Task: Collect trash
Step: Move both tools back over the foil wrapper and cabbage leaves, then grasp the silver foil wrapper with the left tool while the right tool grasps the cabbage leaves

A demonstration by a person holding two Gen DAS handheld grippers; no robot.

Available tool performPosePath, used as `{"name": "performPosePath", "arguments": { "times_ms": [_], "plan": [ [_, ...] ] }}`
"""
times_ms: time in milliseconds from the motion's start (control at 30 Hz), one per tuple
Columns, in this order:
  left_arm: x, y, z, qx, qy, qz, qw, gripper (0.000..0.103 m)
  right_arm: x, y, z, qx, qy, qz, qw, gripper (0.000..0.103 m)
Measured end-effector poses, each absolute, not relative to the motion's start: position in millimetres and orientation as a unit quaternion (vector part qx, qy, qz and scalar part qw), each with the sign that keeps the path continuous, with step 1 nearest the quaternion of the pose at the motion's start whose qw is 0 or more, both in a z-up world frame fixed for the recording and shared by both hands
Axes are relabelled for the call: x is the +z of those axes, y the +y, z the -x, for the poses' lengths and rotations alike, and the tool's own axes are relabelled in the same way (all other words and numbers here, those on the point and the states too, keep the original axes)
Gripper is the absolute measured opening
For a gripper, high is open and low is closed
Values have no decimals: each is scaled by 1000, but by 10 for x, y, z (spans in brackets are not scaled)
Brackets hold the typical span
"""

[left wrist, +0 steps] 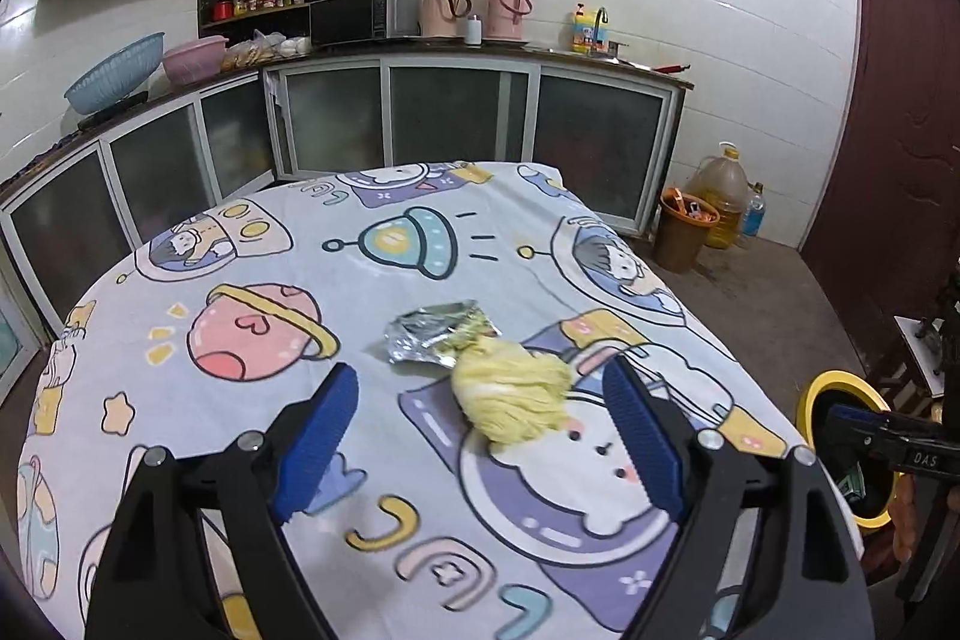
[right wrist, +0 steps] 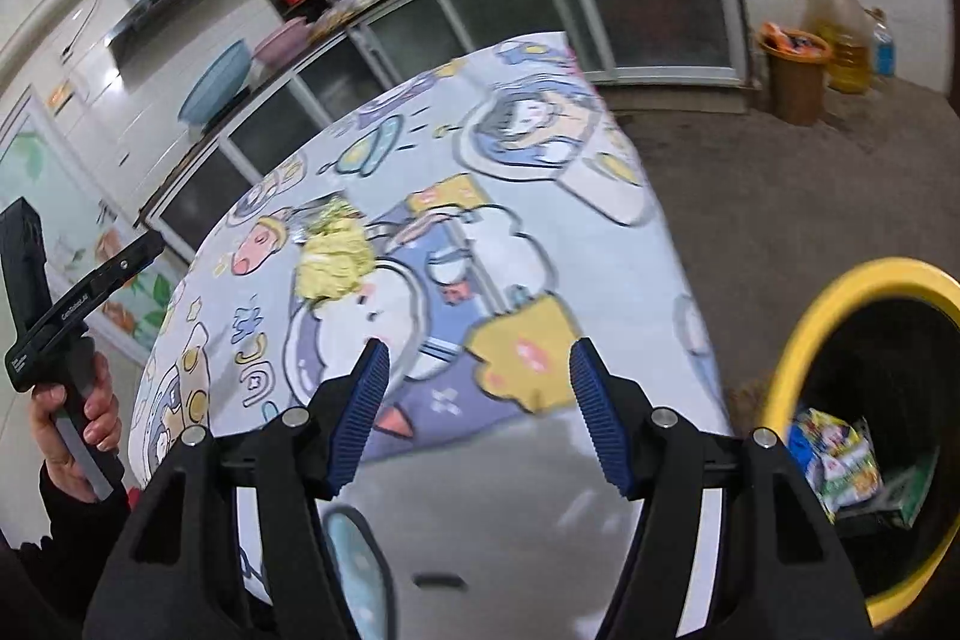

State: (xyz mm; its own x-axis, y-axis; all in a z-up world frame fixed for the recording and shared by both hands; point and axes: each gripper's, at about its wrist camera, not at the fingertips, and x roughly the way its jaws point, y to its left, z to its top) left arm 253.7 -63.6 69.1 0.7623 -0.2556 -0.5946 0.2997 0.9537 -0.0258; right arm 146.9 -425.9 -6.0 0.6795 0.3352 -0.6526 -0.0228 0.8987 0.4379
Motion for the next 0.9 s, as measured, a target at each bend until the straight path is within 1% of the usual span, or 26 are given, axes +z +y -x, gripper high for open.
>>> {"name": "performPosePath", "arguments": {
  "times_ms": [333,500,633,767,900],
  "plan": [
    [400,-295,-3151,-166,314,-56,933,84,-100,-3495,-2203,143,396,-127,898,63],
    [216,-150,-3543,-203,339,-32,918,84,-174,-3141,-2517,166,405,-79,896,63],
    [97,-135,-3799,-233,351,-11,907,84,-243,-2972,-2705,182,413,-58,890,63],
    [29,-234,-4044,-254,362,-23,897,84,-303,-2848,-2859,191,421,-45,886,63],
    [24,-320,-4272,-283,378,-10,881,84,-352,-2779,-2977,198,430,-37,880,63]
  ]
}}
